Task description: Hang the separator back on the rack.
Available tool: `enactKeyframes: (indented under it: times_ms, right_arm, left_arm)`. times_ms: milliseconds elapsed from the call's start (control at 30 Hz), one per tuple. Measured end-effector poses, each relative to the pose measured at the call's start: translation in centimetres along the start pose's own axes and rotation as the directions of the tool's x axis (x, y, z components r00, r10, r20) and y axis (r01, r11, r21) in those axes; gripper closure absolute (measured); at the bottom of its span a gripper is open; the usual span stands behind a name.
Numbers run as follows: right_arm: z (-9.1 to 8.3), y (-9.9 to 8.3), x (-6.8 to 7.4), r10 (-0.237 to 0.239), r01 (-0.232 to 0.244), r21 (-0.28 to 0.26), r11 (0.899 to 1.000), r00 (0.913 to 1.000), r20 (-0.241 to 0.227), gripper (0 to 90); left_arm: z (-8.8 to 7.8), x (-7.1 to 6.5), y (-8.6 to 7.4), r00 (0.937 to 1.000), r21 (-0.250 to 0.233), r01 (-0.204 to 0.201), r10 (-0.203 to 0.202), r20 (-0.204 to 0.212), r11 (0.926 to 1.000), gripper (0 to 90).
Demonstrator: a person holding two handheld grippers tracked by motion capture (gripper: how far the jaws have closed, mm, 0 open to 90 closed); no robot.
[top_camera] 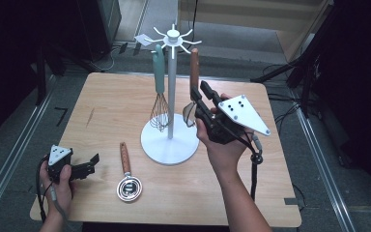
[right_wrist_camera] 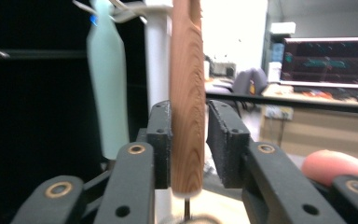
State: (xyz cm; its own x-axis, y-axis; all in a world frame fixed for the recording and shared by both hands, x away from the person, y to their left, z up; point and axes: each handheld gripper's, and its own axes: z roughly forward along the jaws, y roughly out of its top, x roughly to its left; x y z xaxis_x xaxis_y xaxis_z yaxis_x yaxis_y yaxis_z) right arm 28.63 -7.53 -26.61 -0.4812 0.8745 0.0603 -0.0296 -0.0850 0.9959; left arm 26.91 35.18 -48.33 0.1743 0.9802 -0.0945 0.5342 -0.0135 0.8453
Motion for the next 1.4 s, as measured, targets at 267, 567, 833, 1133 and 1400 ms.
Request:
enactKeyframes:
  times_ms: [267, 567, 833, 1133, 1400]
  right_arm:
    - [-0.1, 1.8, -0.4, 0.018, -0.019, -0.055, 0.998, 0.9998, -0.011, 83.9]
    - [0.8, 3.4, -0.7, 0.03, -0.028, -0.078, 0.997, 0.9991, 0.029, 90.0]
    - [2.4, 4.7, -0.9, 0.064, -0.065, -0.067, 0.996, 0.9976, -0.028, 90.0]
    - [2.8, 5.0, -0.5, 0.062, -0.064, -0.067, 0.996, 0.9972, -0.043, 90.0]
    - [3.3, 5.2, -0.9, 0.064, -0.066, -0.042, 0.997, 0.9964, -0.056, 90.0]
  left_arm:
    - [0.0, 0.0, 0.0, 1.0, 0.0, -0.002, 0.002, -0.001, 1.0, 0.0]
    - [0.0, 0.0, 0.0, 1.0, 0.001, -0.001, 0.001, 0.001, 1.0, 0.0]
    - [0.0, 0.0, 0.0, 1.0, 0.0, -0.002, 0.002, 0.002, 1.0, 0.0]
    - [0.0, 0.0, 0.0, 1.0, -0.001, 0.0, 0.0, 0.004, 1.0, 0.0]
    - [0.0, 0.0, 0.0, 1.0, 0.0, -0.002, 0.002, 0.001, 1.0, 0.0]
